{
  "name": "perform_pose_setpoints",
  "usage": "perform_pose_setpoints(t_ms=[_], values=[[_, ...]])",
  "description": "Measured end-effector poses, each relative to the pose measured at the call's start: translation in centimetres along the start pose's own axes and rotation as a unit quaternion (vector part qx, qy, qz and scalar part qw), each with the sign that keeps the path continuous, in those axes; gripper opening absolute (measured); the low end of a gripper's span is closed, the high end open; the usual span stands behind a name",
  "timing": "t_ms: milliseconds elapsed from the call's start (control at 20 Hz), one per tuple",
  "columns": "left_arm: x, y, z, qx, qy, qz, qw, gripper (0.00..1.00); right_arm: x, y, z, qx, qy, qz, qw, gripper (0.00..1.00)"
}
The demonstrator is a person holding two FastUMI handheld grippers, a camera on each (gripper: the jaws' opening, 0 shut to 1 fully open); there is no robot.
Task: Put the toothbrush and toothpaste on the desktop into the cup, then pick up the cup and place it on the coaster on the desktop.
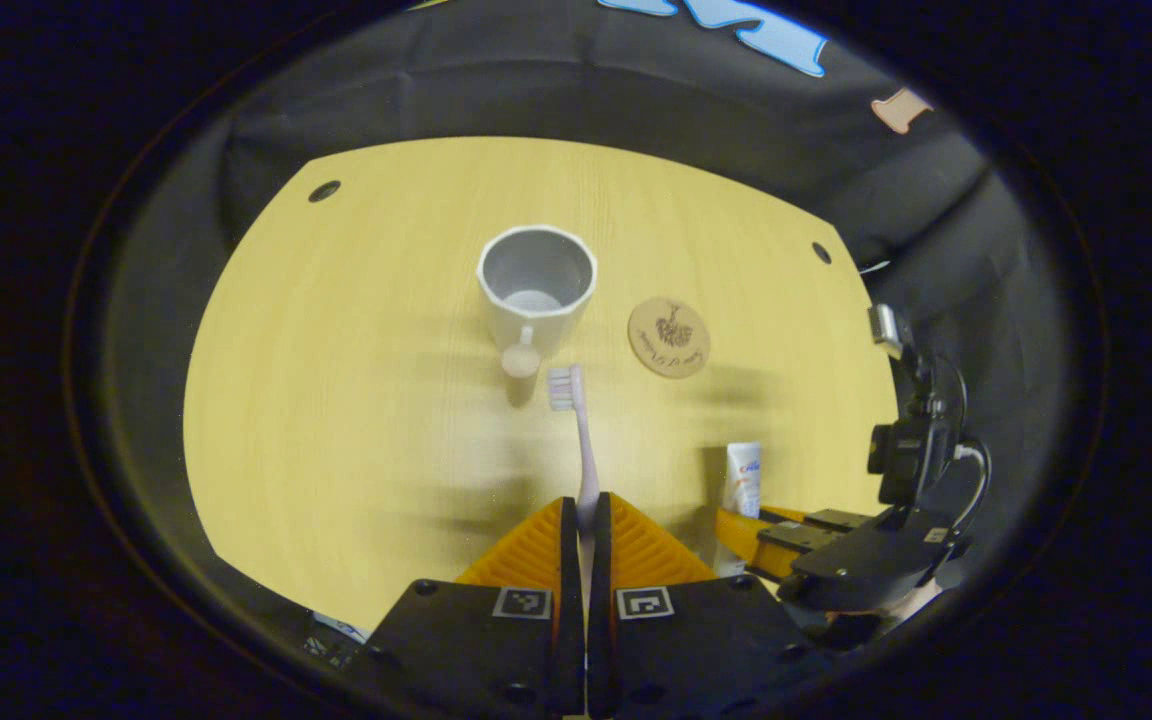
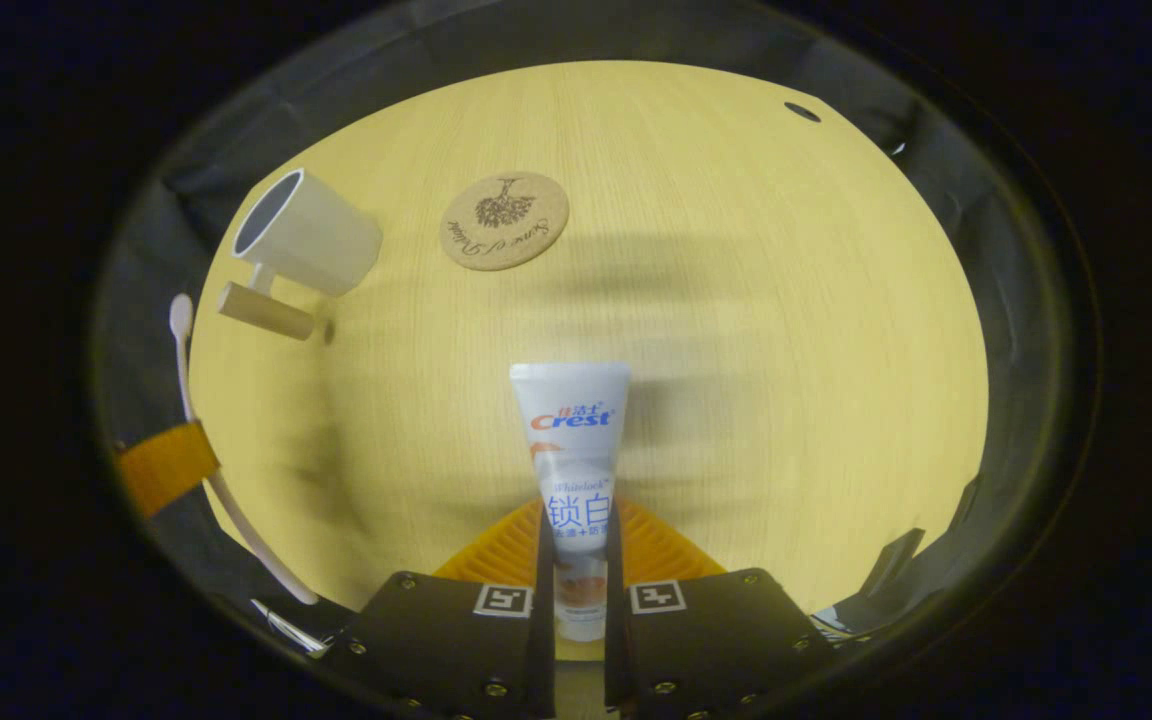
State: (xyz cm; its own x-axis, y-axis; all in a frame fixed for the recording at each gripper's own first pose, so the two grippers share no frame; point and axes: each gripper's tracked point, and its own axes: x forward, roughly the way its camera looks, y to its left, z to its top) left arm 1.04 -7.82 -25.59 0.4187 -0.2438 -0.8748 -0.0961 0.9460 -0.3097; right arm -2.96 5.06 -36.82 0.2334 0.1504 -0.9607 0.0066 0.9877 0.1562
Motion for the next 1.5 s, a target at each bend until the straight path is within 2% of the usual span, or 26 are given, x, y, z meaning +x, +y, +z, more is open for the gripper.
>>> perform_pose_setpoints(t_ms=[150, 500, 550, 600, 850, 1350, 1400, 1450, 1500], values=[[-1.7, -0.7, 4.2, -0.001, -0.036, -0.010, 0.999, 0.10, -0.1, 0.2, 0.1, 0.000, -0.002, 0.005, 1.000, 0.21], [-2.3, 1.7, 10.6, 0.001, -0.082, 0.003, 0.997, 0.10, -0.4, -0.1, 0.4, 0.009, -0.002, 0.008, 1.000, 0.21], [-2.4, 2.1, 11.5, 0.000, -0.087, 0.004, 0.996, 0.14, -0.4, -0.2, 0.4, 0.012, -0.002, 0.008, 1.000, 0.21], [-2.4, 2.4, 12.4, 0.000, -0.092, 0.005, 0.996, 0.10, -0.4, -0.3, 0.5, 0.014, -0.001, 0.008, 1.000, 0.21], [-2.0, 3.8, 16.5, 0.009, -0.113, 0.011, 0.994, 0.09, -0.6, -0.5, 0.6, 0.023, 0.003, 0.008, 1.000, 0.21], [1.4, 5.3, 21.6, 0.043, -0.147, 0.025, 0.988, 0.09, -1.3, -0.7, 1.1, 0.047, 0.000, 0.005, 0.999, 0.21], [1.7, 5.2, 22.0, 0.042, -0.153, 0.021, 0.987, 0.15, -1.3, -0.8, 1.0, 0.049, 0.000, 0.005, 0.999, 0.21], [2.1, 5.1, 22.3, 0.037, -0.158, 0.014, 0.987, 0.10, -1.4, -0.7, 1.1, 0.051, -0.001, 0.006, 0.999, 0.21], [2.6, 5.1, 22.4, 0.031, -0.162, 0.009, 0.986, 0.15, -1.4, -0.8, 1.1, 0.054, -0.002, 0.006, 0.999, 0.21]])
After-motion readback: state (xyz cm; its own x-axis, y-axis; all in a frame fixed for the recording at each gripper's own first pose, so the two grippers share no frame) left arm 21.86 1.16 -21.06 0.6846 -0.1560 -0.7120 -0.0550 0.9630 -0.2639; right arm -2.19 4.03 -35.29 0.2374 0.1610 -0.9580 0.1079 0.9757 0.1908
